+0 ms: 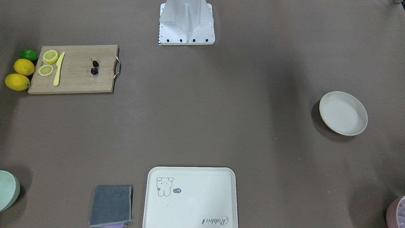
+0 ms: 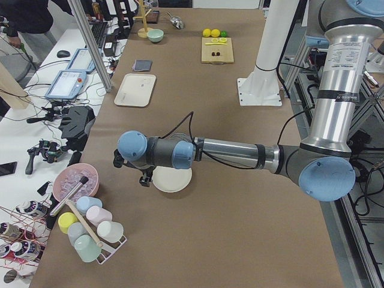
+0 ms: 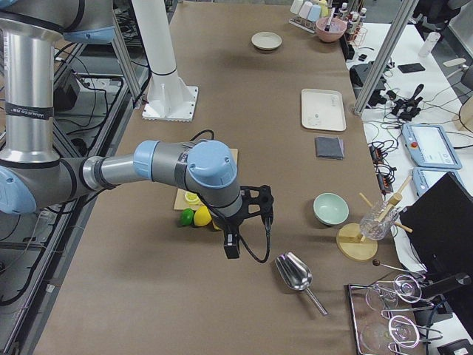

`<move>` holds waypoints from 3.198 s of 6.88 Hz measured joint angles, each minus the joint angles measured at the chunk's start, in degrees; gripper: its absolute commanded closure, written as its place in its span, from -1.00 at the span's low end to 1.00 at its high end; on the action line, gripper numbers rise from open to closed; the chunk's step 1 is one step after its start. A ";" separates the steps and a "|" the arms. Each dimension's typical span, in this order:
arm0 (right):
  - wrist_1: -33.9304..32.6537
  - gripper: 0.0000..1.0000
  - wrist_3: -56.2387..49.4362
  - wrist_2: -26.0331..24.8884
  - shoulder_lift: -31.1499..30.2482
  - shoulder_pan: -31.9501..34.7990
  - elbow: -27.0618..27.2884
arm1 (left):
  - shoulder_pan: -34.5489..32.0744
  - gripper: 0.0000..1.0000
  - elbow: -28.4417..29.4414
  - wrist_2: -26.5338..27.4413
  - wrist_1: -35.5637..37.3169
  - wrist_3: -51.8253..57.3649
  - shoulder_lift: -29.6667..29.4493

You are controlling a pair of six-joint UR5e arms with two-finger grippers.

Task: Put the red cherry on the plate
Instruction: 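Move the left gripper down toward the rim of the white plate, then grip the white plate's rim with the left gripper and lift it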

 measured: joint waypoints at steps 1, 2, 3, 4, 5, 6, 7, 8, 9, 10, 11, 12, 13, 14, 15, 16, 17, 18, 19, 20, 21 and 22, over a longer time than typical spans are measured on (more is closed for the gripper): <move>0.02 -0.99 -0.11 0.06 -0.14 -0.01 -0.03 | 1.04 -0.96 1.07 -1.87 -3.72 -1.23 1.17; 0.11 -0.99 -0.29 0.09 -0.57 0.01 0.07 | 1.73 -0.96 3.84 -2.35 -9.65 -1.76 2.47; 0.25 -0.99 -0.42 0.10 -1.30 0.08 0.44 | 2.80 -0.96 7.72 -2.25 -15.72 -2.14 2.95; 0.31 -0.99 -0.52 0.13 -1.77 0.11 0.62 | 4.01 -0.96 10.67 -1.02 -19.58 -2.56 3.00; 0.33 -0.99 -0.73 0.19 -2.08 0.14 0.71 | 5.09 -0.96 12.46 1.32 -21.73 -2.90 2.89; 0.33 -0.99 -1.04 0.24 -2.29 0.14 0.77 | 6.16 -0.96 14.17 3.01 -23.73 -3.29 2.65; 0.36 -0.99 -1.26 0.30 -2.36 0.13 0.79 | 7.20 -0.96 15.69 4.25 -26.43 -4.33 2.51; 0.38 -0.99 -1.37 0.34 -2.32 0.11 0.79 | 9.00 -0.94 17.03 5.97 -30.70 -7.16 2.48; 0.38 -0.99 -1.41 0.36 -2.22 0.11 0.78 | 11.34 -0.93 18.08 7.73 -35.87 -11.96 2.45; 0.40 -0.99 -1.41 0.37 -2.19 0.08 0.77 | 13.91 -0.87 18.59 9.76 -40.52 -17.04 2.44; 0.42 -0.99 -1.38 0.37 -2.16 0.06 0.74 | 16.26 -0.81 18.80 11.90 -44.24 -21.26 2.44; 0.43 -0.99 -1.35 0.37 -2.15 0.06 0.71 | 17.47 -0.76 18.93 12.90 -46.28 -23.60 2.43; 0.43 -0.99 -1.35 0.37 -2.16 0.06 0.70 | 17.92 -0.74 19.13 13.24 -47.31 -24.42 2.45; 0.43 -0.99 -1.35 0.37 -2.23 0.06 0.73 | 18.07 -0.71 19.81 13.37 -48.90 -24.65 2.49; 0.43 -0.99 -1.36 0.37 -2.26 0.05 0.75 | 18.15 -0.54 20.87 13.90 -51.15 -24.71 2.61; 0.43 -0.99 -1.40 0.37 -2.27 0.07 0.78 | 18.31 0.00 21.48 14.75 -52.95 -24.75 2.83; 0.42 -0.99 -1.42 0.37 -2.33 0.10 0.82 | 18.49 0.40 21.71 15.18 -53.93 -24.75 3.02; 0.43 -0.99 -1.43 0.37 -2.40 0.16 0.84 | 18.76 0.57 21.85 15.48 -54.83 -24.72 3.15; 0.41 -0.99 -1.43 0.37 -2.43 0.19 0.85 | 19.18 0.77 21.96 15.94 -55.90 -24.70 3.27; 0.37 -0.99 -1.43 0.37 -2.44 0.21 0.85 | 19.60 1.00 22.11 16.80 -56.99 -24.65 3.35; 0.35 -0.99 -1.43 0.37 -2.47 0.29 0.85 | 20.10 1.00 22.25 18.26 -58.68 -24.56 3.63; 0.34 -0.99 -1.43 0.37 -2.49 0.37 0.85 | 20.77 1.00 22.32 19.57 -60.26 -24.67 4.13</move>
